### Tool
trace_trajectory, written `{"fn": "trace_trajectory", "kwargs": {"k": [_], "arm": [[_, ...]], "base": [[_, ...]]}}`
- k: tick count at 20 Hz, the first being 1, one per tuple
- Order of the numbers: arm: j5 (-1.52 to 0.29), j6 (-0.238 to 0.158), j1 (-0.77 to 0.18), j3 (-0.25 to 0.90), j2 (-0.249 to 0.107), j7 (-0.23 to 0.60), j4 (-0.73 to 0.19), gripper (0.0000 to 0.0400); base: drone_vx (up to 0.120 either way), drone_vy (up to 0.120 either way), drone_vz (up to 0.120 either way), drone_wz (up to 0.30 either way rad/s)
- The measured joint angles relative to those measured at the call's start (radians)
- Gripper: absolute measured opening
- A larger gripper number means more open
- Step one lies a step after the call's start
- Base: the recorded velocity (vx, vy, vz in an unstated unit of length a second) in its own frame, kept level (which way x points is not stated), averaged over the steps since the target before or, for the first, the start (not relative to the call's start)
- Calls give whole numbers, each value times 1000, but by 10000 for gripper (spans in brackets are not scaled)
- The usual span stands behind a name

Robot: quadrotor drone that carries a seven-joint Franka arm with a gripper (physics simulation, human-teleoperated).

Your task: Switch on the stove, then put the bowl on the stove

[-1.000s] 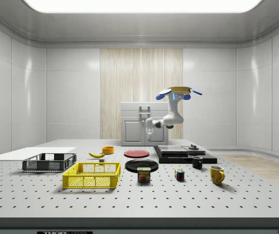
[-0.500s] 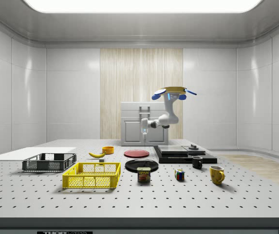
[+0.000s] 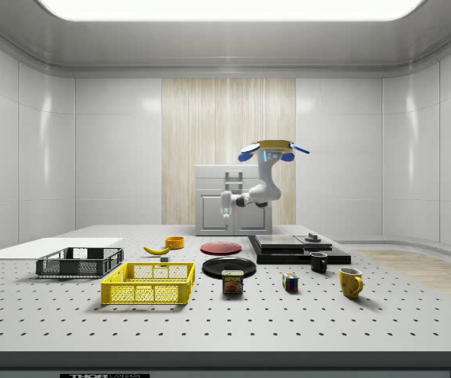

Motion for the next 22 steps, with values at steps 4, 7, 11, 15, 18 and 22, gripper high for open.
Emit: {"fn": "trace_trajectory", "kwargs": {"k": [4, 7, 11, 15, 18, 22], "arm": [[1, 2, -1, 0, -2, 0, 0, 400], [2, 4, -1, 1, -4, 1, 0, 400], [2, 5, -1, 1, -6, 1, 0, 400], [3, 7, -2, 1, -8, 1, 0, 400], [4, 8, -2, 1, -9, 2, 0, 400], [4, 10, -3, 1, -11, 2, 1, 400]], "base": [[120, 0, 0, 0], [120, 0, 0, 0], [120, 0, 0, 0], [120, 0, 0, 0], [120, 0, 0, 0], [120, 0, 0, 0]]}}
